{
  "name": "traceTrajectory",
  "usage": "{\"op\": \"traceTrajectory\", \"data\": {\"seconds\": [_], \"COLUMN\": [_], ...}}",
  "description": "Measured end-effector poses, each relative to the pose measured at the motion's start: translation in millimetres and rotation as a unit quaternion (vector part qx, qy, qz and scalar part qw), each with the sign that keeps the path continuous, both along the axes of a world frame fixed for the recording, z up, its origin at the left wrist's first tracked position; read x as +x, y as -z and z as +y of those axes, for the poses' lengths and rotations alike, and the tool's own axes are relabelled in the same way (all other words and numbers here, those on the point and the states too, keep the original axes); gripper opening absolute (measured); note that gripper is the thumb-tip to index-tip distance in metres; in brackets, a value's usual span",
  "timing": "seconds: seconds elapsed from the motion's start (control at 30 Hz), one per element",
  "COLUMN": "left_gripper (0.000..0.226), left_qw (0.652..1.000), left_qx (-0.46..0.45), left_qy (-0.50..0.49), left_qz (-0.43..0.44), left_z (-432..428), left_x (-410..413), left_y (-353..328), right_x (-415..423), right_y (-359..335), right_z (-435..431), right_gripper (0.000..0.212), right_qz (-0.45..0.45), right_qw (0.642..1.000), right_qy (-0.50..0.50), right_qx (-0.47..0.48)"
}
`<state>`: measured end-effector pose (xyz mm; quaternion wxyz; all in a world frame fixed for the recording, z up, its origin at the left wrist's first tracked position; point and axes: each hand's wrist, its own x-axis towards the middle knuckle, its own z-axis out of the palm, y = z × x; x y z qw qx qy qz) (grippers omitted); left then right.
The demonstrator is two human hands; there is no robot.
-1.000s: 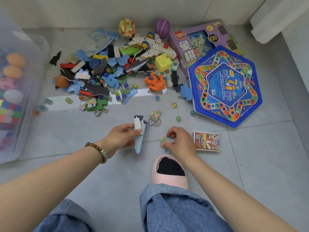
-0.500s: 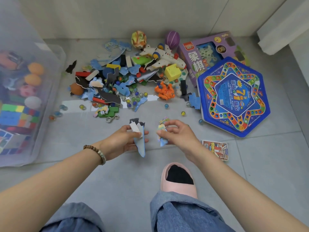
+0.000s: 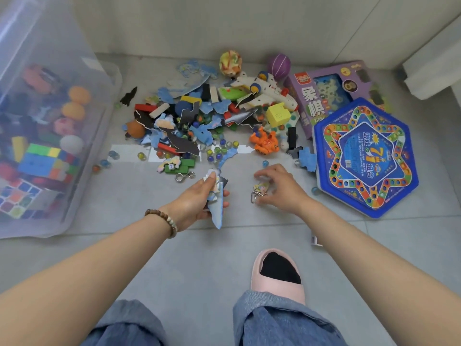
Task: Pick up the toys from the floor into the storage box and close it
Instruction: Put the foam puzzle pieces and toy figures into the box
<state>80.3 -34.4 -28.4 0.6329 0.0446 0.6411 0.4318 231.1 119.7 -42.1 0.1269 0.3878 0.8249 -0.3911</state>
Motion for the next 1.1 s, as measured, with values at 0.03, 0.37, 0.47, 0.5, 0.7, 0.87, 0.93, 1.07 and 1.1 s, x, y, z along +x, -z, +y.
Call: {"op": "traceTrajectory", "data": {"seconds": [0.03, 0.37, 0.47, 0.5, 0.7, 0.87, 0.93, 1.07, 1.1], "left_gripper": [0.050, 0.042, 0.037, 0.034, 0.043, 0.046, 0.039, 0.031, 0.031], "left_qw": [1.000, 1.000, 0.999, 0.998, 0.985, 0.969, 0.970, 0.979, 0.979], "left_qx": [0.000, -0.012, -0.011, -0.010, -0.015, 0.014, 0.012, -0.006, -0.011], "left_qy": [0.005, 0.001, -0.019, -0.029, -0.104, -0.160, -0.177, -0.192, -0.198], "left_qz": [0.005, -0.013, -0.033, -0.047, -0.139, -0.189, -0.166, -0.066, -0.050], "left_z": [-2, -17, -18, -19, -24, -30, -38, -59, -66], "left_x": [0, -2, -3, -4, -10, -27, -37, -61, -67], "left_y": [0, 9, 12, 12, 9, -5, -6, -4, -4], "right_x": [-2, -3, -2, -2, -47, -86, -88, -81, -79], "right_y": [2, 9, 10, 9, -35, -62, -62, -48, -42], "right_z": [0, -11, -16, -17, -45, -75, -73, -70, -74], "right_gripper": [0.058, 0.030, 0.021, 0.019, 0.014, 0.032, 0.030, 0.018, 0.018], "right_qz": [-0.008, -0.042, -0.038, -0.038, 0.139, 0.145, 0.173, 0.189, 0.173], "right_qw": [1.000, 0.997, 0.998, 0.998, 0.972, 0.985, 0.982, 0.970, 0.973], "right_qy": [-0.021, -0.024, -0.001, 0.008, 0.109, -0.048, -0.012, 0.086, 0.080], "right_qx": [0.003, 0.061, 0.054, 0.050, -0.156, -0.081, -0.073, -0.124, -0.127]}}
